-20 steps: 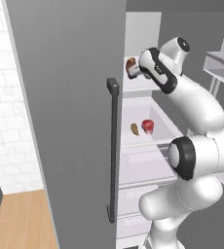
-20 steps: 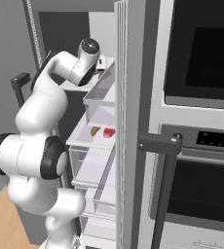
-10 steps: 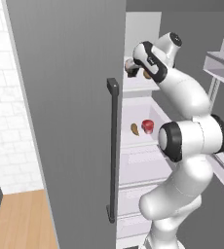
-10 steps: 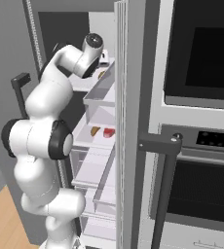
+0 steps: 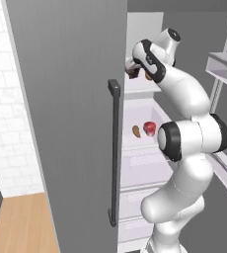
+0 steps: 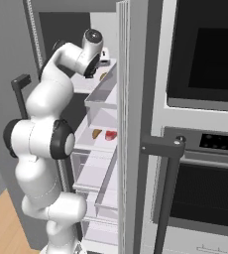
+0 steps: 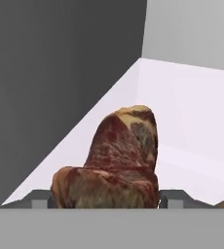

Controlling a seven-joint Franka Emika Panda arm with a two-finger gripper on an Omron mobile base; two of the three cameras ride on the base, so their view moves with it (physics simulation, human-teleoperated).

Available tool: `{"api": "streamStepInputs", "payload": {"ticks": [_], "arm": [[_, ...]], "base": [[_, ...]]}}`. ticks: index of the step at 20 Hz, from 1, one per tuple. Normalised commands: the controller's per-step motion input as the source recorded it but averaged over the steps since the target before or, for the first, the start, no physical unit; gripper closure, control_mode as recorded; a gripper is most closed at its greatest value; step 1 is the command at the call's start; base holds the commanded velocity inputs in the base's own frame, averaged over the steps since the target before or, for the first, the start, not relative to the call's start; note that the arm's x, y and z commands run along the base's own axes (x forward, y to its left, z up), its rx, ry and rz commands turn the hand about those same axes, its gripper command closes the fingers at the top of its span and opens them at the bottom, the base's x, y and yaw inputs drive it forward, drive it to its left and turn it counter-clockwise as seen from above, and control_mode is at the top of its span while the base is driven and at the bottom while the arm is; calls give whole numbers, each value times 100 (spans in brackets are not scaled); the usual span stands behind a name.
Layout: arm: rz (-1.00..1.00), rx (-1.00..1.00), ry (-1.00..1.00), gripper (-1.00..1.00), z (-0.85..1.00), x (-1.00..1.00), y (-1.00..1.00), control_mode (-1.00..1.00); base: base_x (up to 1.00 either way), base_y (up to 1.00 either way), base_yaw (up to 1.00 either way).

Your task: Place one sweet potato and one steak in each tupperware on the nearby counter, to pack two identical lunches.

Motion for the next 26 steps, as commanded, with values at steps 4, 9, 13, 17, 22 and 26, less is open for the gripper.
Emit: {"api": "streamStepInputs", "payload": {"ticks": [4, 9, 13, 17, 22, 26], "arm": [[0, -2, 0, 100, -22, 6, 19, -100], [-9, 0, -13, 100, -9, -48, -18, -100], [-10, 1, -8, 100, 12, -96, -29, -100], [-9, 0, 0, 100, 9, -100, 0, -100], [-14, 0, -7, 100, 8, -100, 0, -100], [-14, 0, -10, 100, 0, -100, -5, -100]], "base": [[0, 0, 0], [0, 0, 0], [0, 0, 0], [0, 0, 0], [0, 0, 0], [0, 0, 0]]}}
